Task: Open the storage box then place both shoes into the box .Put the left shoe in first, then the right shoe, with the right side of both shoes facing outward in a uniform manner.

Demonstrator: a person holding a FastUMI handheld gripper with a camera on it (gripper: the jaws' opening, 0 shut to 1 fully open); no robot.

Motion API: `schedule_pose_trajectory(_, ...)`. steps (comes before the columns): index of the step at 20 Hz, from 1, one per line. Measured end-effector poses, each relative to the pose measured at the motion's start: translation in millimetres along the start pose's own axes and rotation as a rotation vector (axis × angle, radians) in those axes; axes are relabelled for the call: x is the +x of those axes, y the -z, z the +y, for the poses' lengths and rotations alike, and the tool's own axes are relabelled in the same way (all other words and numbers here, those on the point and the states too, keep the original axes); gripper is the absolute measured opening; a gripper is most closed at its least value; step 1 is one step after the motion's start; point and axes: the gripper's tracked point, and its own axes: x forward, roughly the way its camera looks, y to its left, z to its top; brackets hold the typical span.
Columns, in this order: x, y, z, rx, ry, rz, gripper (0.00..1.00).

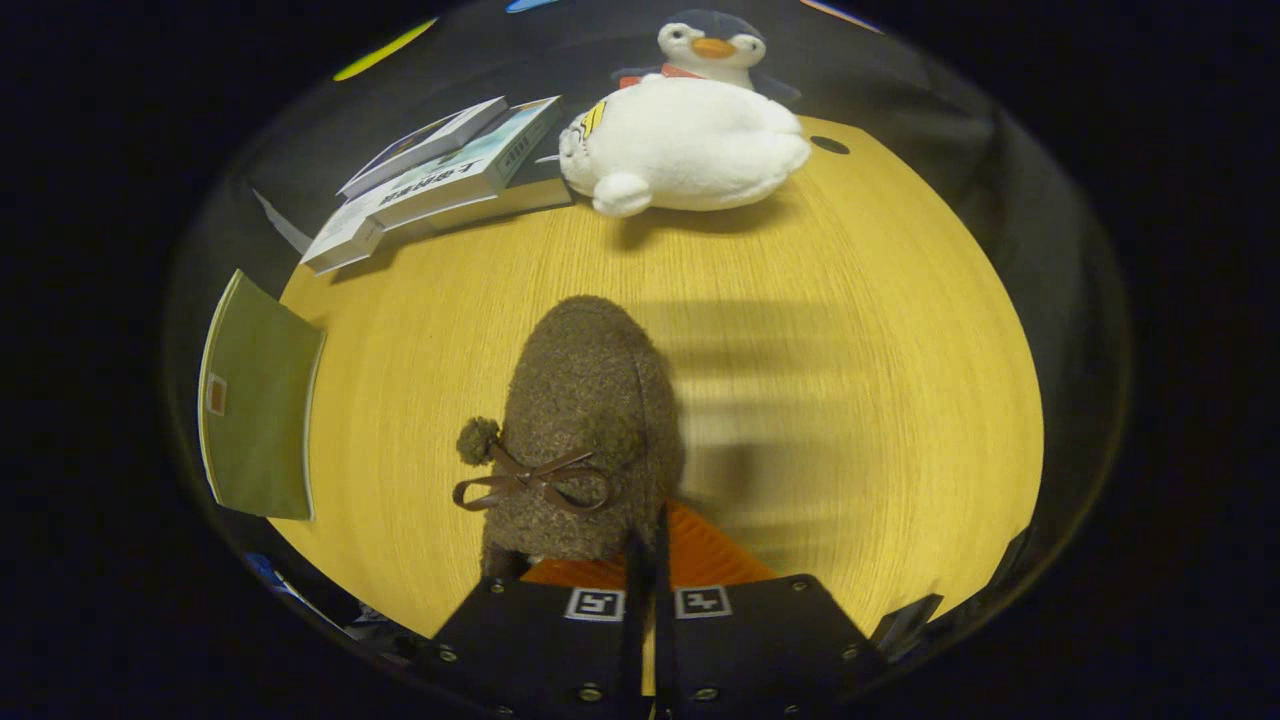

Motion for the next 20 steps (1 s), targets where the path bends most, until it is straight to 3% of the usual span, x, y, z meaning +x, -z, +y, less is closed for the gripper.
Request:
schedule_pose_trajectory(6,-23,1,32,-0.057,-0.053,0.040,0.03)
schedule_pose_trajectory(13,-72,-21,96,-0.101,-0.175,0.023,0.03)
schedule_pose_trajectory(20,-109,-47,141,-0.156,-0.213,-0.003,0.03)
